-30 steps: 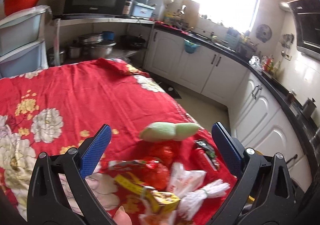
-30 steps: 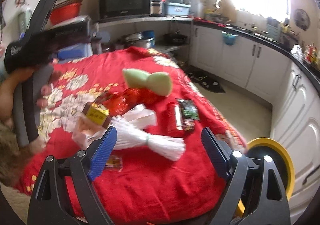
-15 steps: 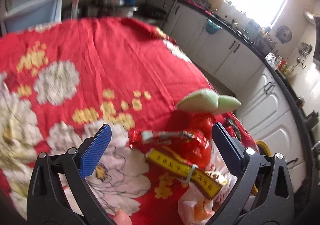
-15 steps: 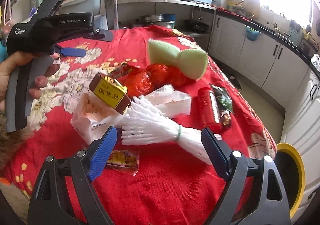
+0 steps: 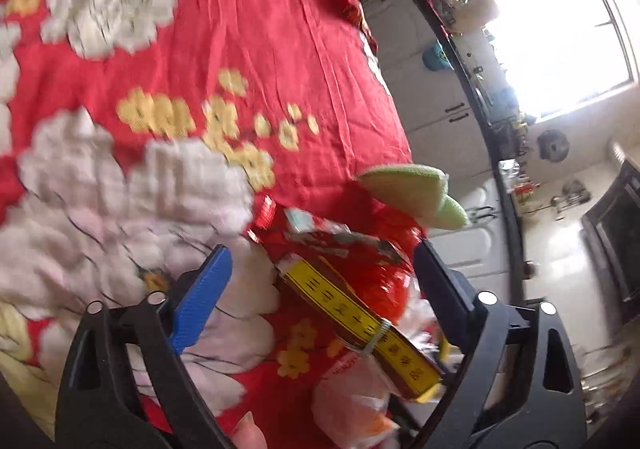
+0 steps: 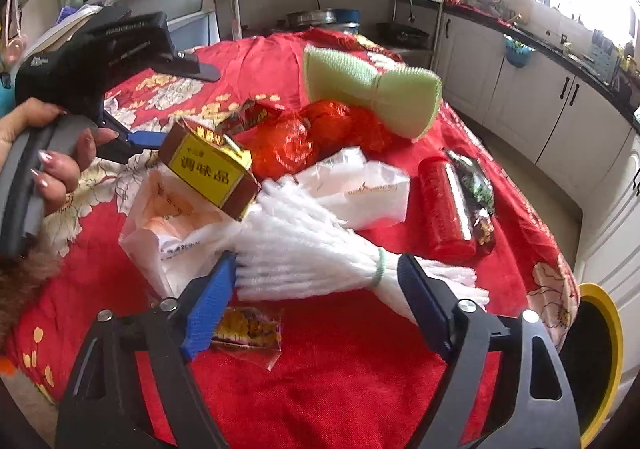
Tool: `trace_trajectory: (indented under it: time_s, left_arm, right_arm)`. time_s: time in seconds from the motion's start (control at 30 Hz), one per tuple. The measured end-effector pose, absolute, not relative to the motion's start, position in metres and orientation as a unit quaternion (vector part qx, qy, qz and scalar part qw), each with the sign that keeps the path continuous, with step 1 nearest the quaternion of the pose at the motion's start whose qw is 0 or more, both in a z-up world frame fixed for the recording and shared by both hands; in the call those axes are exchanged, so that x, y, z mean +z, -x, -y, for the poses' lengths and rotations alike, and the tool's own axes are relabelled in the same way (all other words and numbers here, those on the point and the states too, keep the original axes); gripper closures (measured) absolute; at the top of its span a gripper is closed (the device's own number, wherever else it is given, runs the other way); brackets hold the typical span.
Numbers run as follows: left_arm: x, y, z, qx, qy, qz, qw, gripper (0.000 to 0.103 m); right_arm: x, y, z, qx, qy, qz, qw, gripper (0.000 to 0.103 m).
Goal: Collect trash
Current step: 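Grasp the red wrapper with the left tool while the right tool grasps the white mesh, then carry both items over the yellow bin and open both tools to release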
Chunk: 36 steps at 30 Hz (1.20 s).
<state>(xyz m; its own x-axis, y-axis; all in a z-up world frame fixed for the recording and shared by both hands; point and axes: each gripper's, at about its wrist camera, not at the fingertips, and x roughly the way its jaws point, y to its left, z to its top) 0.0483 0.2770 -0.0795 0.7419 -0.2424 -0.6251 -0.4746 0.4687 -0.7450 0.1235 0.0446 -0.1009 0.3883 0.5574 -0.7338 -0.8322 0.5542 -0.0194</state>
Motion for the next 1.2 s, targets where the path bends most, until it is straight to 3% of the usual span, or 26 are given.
trace_trajectory:
  time_s: [0.33,0.43,0.5,0.6,0.7,1.2]
  left_arm:
    - [-0.101,-0.072,-0.283,0.089,0.570,-0.351,0.738,0.042]
    - [-0.103,-0.080,-0.287,0.104,0.564,-0.360,0.736,0.051]
    - [-0.101,-0.082,-0.288,0.119,0.552,-0.365,0.740,0.064]
    - [-0.103,-0.085,-0.290,0.126,0.548,-0.368,0.740,0.077]
    - [-0.104,-0.086,-0.291,0.127,0.536,-0.372,0.748,0.085]
    - [-0.051,-0.068,-0.278,0.117,0.441,-0.330,0.827,0.097]
  right_arm:
    - [-0.108,-0.127,-0.044,0.438,0.192,-0.367,0.798,0.046]
    - [-0.108,-0.129,-0.040,0.439,0.182,-0.372,0.797,0.055]
    - [-0.107,-0.130,-0.038,0.437,0.178,-0.374,0.798,0.065]
    - [-0.106,-0.131,-0.035,0.440,0.173,-0.377,0.796,0.080]
    - [-0.105,-0.130,-0.033,0.438,0.172,-0.378,0.797,0.091]
    - [-0.081,-0.129,-0.002,0.447,0.116,-0.368,0.807,0.092]
